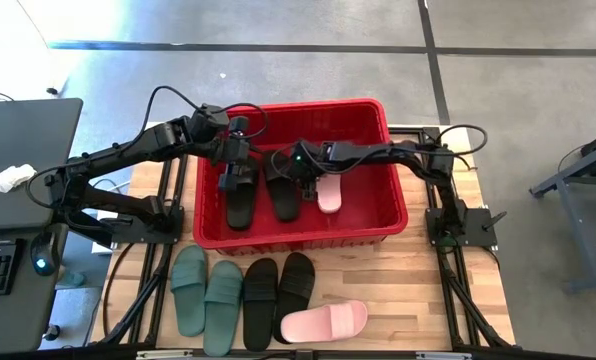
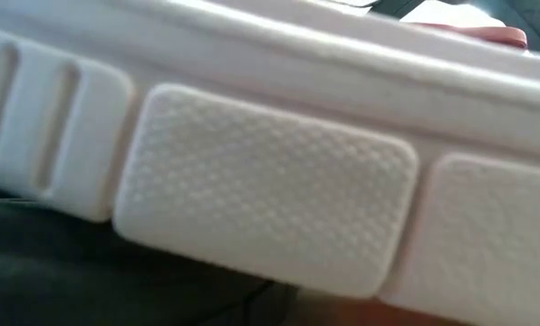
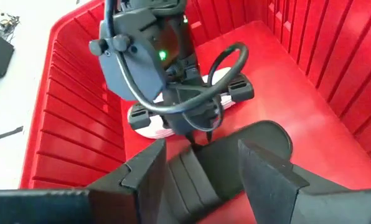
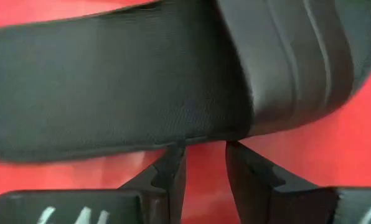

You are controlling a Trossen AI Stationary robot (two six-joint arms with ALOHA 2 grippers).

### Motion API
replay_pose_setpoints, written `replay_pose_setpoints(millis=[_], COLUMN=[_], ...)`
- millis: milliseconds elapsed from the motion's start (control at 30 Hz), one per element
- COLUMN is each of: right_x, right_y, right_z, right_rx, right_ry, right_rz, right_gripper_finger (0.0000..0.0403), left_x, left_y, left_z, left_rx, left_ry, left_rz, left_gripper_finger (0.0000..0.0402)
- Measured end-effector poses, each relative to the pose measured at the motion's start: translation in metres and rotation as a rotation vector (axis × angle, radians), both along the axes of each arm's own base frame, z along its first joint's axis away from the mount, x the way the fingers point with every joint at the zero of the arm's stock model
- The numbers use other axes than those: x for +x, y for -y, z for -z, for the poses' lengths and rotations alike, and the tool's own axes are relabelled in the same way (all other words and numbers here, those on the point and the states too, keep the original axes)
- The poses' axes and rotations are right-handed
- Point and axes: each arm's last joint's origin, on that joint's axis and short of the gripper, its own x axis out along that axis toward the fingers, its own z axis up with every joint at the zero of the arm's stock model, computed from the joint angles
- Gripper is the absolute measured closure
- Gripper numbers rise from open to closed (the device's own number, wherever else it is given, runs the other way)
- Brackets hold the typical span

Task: Pick and place slides into bin
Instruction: Adjust the black slipper in the red bin

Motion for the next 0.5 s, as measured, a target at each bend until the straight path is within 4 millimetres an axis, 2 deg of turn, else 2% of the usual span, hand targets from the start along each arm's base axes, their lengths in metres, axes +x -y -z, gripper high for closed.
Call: replay_pose_setpoints(millis=[267, 500], right_x=[0.006, 0.007], right_y=[-0.013, -0.014], right_z=[0.001, 0.001], right_rx=[0.028, 0.037], right_ry=[0.026, 0.028], right_rz=[-0.053, -0.008], right_gripper_finger=[0.0304, 0.0304], left_x=[0.000, 0.000], left_y=[0.000, 0.000], left_z=[0.000, 0.000], left_rx=[0.000, 0.000], left_ry=[0.001, 0.001], left_rz=[0.000, 0.000], left_gripper_finger=[0.0220, 0.0220])
